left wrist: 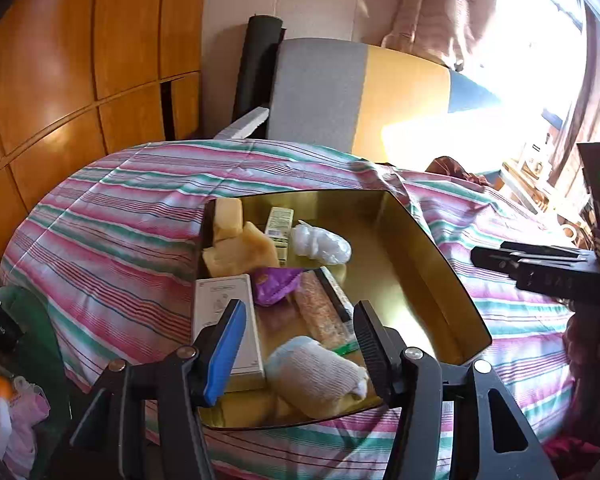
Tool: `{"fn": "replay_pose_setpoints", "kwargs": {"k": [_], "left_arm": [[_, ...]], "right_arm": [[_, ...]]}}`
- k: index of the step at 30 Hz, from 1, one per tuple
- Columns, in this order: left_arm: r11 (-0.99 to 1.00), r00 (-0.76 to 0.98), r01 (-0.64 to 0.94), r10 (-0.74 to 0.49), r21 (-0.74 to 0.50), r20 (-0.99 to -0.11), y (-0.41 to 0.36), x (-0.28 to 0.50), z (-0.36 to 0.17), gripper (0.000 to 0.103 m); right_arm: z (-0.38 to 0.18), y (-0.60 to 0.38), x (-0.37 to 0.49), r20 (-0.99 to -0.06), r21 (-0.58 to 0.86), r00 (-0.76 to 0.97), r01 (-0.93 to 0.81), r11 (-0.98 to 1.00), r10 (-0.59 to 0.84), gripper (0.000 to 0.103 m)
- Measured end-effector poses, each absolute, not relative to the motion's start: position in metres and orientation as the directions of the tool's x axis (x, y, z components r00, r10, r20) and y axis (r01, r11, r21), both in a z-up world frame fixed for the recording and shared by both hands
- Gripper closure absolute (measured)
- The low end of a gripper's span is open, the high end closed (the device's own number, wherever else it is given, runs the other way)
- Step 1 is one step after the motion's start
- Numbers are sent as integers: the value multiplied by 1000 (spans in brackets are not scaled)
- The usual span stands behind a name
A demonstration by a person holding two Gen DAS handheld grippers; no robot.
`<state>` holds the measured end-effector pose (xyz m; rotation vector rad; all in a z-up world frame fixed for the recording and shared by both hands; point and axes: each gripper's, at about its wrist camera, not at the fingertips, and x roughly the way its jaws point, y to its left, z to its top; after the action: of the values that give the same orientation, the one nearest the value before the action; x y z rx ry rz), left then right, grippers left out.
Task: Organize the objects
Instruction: 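Move both tools back over the remaining items on the cloth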
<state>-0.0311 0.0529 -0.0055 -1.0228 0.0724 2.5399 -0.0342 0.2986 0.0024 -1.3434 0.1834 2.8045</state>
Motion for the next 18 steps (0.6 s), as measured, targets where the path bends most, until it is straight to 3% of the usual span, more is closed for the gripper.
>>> {"fn": "replay_pose_setpoints", "kwargs": {"k": [9, 13, 18], "left_arm": [[-883, -621, -463, 385, -76, -683, 86, -21, -6, 45], [-862, -602, -502, 406, -70, -688, 103, -16, -7, 45], [-826, -567, -559, 437, -63, -698, 128, -11, -9, 45]], "right_arm": [[17, 394, 18, -755, 92, -646, -276, -957, 114, 35], [24, 449, 50, -746, 91, -632, -409, -908, 210, 26], [29, 521, 100, -731, 119, -591, -602, -789, 341, 25]]}}
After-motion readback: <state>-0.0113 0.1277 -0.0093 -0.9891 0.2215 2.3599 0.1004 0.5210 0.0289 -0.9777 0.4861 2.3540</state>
